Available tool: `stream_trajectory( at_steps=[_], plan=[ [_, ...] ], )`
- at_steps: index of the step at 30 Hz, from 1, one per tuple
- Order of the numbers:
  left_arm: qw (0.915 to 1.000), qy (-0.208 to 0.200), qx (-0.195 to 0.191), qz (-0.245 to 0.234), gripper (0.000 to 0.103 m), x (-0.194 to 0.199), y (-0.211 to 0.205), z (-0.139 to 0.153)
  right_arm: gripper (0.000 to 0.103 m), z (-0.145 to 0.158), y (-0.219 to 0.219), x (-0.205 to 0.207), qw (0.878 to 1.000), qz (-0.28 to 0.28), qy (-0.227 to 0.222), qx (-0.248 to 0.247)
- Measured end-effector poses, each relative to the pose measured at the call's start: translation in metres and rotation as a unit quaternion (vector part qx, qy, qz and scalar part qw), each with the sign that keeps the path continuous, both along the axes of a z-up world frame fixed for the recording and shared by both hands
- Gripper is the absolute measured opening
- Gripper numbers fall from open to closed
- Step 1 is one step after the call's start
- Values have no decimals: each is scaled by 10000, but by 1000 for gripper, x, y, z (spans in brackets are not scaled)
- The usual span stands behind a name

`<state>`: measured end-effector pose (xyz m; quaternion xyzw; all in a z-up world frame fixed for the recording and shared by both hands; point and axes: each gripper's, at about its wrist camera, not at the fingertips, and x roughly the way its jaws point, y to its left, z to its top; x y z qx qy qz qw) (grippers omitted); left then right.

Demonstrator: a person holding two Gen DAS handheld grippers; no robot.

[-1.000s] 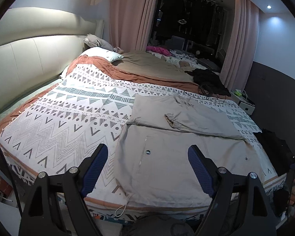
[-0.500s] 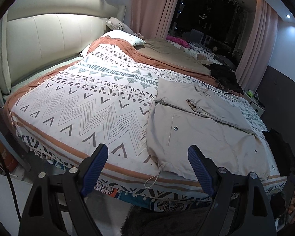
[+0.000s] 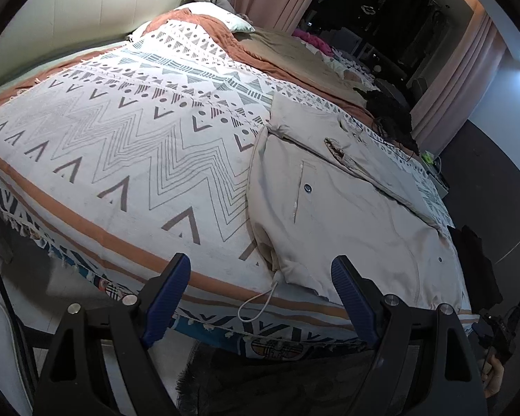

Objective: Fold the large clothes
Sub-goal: 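Grasp the drawstring hem with the left gripper while the right gripper grasps the hem too, then lift the hem with both grippers and fold it over toward the collar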

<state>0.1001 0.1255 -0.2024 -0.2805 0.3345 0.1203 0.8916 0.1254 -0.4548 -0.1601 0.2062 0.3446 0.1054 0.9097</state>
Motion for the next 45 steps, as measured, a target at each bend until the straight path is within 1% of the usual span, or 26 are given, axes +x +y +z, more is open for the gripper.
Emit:
stream_trajectory(
  at_steps=[2, 4, 5, 6, 8, 10, 12, 14, 16, 18, 21, 25, 27, 29, 31, 33, 37, 39, 40, 41, 42, 43, 44, 45],
  plan=[
    [10000, 29, -67, -59, 84, 10, 0, -7, 77, -6, -1, 9, 9999, -6, 76, 106],
    [9998, 48, -159, -125, 80, 20, 1, -14, 74, -12, 1, 19, 9997, 47, 131, 210],
    [9996, 72, -200, -162, 75, 24, 2, -17, 71, -14, 2, 26, 9995, 81, 171, 249],
    [9994, 105, -249, -204, 72, 30, 2, -20, 69, -17, 3, 32, 9993, 124, 206, 287],
    [9989, 144, -341, -286, 71, 41, 4, -26, 65, -23, 6, 41, 9989, 181, 251, 362],
    [9982, 174, -436, -384, 69, 55, 5, -33, 64, -26, 6, 50, 9983, 231, 289, 455],
    [9972, 223, -553, -457, 63, 67, 7, -40, 64, -30, 4, 62, 9976, 271, 338, 548],
    [9962, 306, -657, -492, 60, 79, 9, -47, 64, -33, 1, 72, 9968, 246, 441, 619],
    [9950, 376, -780, -495, 60, 90, 13, -54, 64, -37, 1, 79, 9952, 264, 483, 803],
    [9938, 413, -914, -479, 59, 98, 17, -61, 64, -40, -2, 85, 9919, 334, 476, 1132],
    [9920, 389, -1105, -472, 55, 107, 23, -68, 64, -47, -3, 95, 9897, 395, 521, 1276],
    [9886, 268, -1410, -456, 55, 114, 28, -75, 64, -57, -2, 107, 9867, 479, 518, 1466],
    [9872, 248, -1481, -533, 55, 116, 27, -76, 64, -61, 0, 113, 9844, 573, 546, 1570],
    [9849, 236, -1585, -651, 55, 116, 25, -77, 64, -66, 4, 118, 9833, 691, 574, 1581],
    [9821, 254, -1688, -790, 54, 114, 21, -78, 64, -70, 8, 122, 9799, 932, 617, 1654],
    [9802, 290, -1732, -919, 52, 112, 15, -79, 64, -74, 10, 123, 9794, 1045, 621, 1610],
    [9801, 300, -1723, -939, 52, 116, 11, -80, 64, -78, 6, 137, 9787, 959, 631, 1700],
    [9796, 255, -1747, -959, 52, 124, 9, -82, 64, -77, 9, 143, 9807, 866, 624, 1636],
    [9805, 271, -1695, -953, 51, 128, 7, -82, 64, -76, 11, 146, 9827, 812, 600, 1551],
    [9819, 314, -1629, -912, 43, 131, 6, -82, 64, -75, 14, 146, 9844, 763, 572, 1477],
    [9829, 371, -1590, -851, 35, 133, 4, -82, 62, -75, 15, 148, 9856, 714, 551, 1429],
    [9832, 399, -1593, -792, 31, 134, 5, -82, 53, -75, 19, 152, 9872, 642, 547, 1357],
    [9837, 437, -1592, -712, 19, 134, 5, -83, 40, -76, 20, 153, 9881, 584, 572, 1304],
    [9837, 461, -1621, -621, 17, 133, 7, -84, 31, -78, 19, 155, 9887, 497, 621, 1269]
  ],
)
